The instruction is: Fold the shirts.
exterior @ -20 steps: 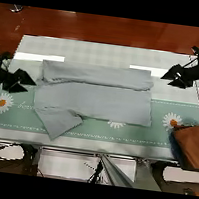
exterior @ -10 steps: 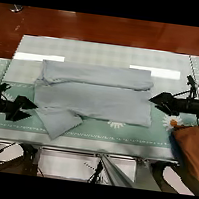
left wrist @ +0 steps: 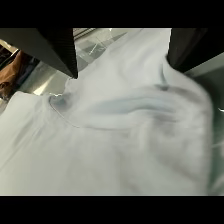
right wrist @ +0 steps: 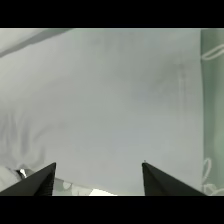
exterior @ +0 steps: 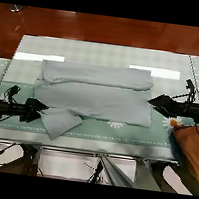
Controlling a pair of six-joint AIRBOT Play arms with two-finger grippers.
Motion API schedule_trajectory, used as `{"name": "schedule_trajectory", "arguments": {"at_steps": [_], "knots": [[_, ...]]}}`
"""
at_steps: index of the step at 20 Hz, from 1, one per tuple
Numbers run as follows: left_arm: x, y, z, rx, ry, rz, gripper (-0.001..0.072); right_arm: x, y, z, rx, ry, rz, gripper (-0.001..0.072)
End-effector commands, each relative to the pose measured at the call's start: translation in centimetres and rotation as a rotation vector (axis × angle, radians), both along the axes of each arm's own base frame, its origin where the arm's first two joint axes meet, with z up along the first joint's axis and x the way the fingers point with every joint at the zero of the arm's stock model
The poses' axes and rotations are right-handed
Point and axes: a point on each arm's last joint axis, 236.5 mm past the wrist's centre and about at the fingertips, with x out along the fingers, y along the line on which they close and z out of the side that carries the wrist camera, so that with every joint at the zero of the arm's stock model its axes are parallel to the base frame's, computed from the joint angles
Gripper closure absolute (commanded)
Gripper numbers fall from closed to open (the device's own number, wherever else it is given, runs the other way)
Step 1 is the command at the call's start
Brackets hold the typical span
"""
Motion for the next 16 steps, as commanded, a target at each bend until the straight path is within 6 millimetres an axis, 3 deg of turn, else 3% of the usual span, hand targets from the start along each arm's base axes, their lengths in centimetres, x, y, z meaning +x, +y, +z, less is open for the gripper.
{"name": "schedule_trajectory", "arguments": {"at_steps": [1,2,3,4,6,8,11,16], "knots": [[-0.1,-0.3,-1.0,0.034,-0.013,-0.020,0.0010,1.1,-3.0,-0.3,-0.045,-0.024,-0.091,0.0089],[-0.1,-0.3,-1.0,0.035,-0.013,-0.021,0.0083,0.7,-4.8,-0.7,-0.072,-0.003,-0.128,0.0089],[-0.2,-0.3,-1.0,0.037,-0.013,-0.024,0.0554,-0.2,-6.8,-1.5,-0.105,0.041,-0.165,0.0089],[-0.1,-0.3,-1.0,0.038,-0.028,-0.038,0.0677,-1.9,-8.8,-2.5,-0.145,0.115,-0.193,0.0089],[0.0,-0.2,-0.9,0.041,-0.032,-0.036,0.0683,-6.4,-10.9,-4.4,-0.207,0.300,-0.204,0.0089],[0.2,-0.1,-0.9,0.045,-0.036,-0.033,0.0683,-9.3,-9.5,-5.4,-0.179,0.407,-0.155,0.0089],[0.1,-0.2,-0.9,0.041,-0.034,-0.035,0.0683,-10.2,-6.2,-6.3,-0.141,0.430,-0.069,0.0089],[0.0,-0.2,-0.8,0.037,-0.032,-0.037,0.0683,-10.8,-4.9,-6.6,-0.153,0.444,-0.004,0.0089]]}}
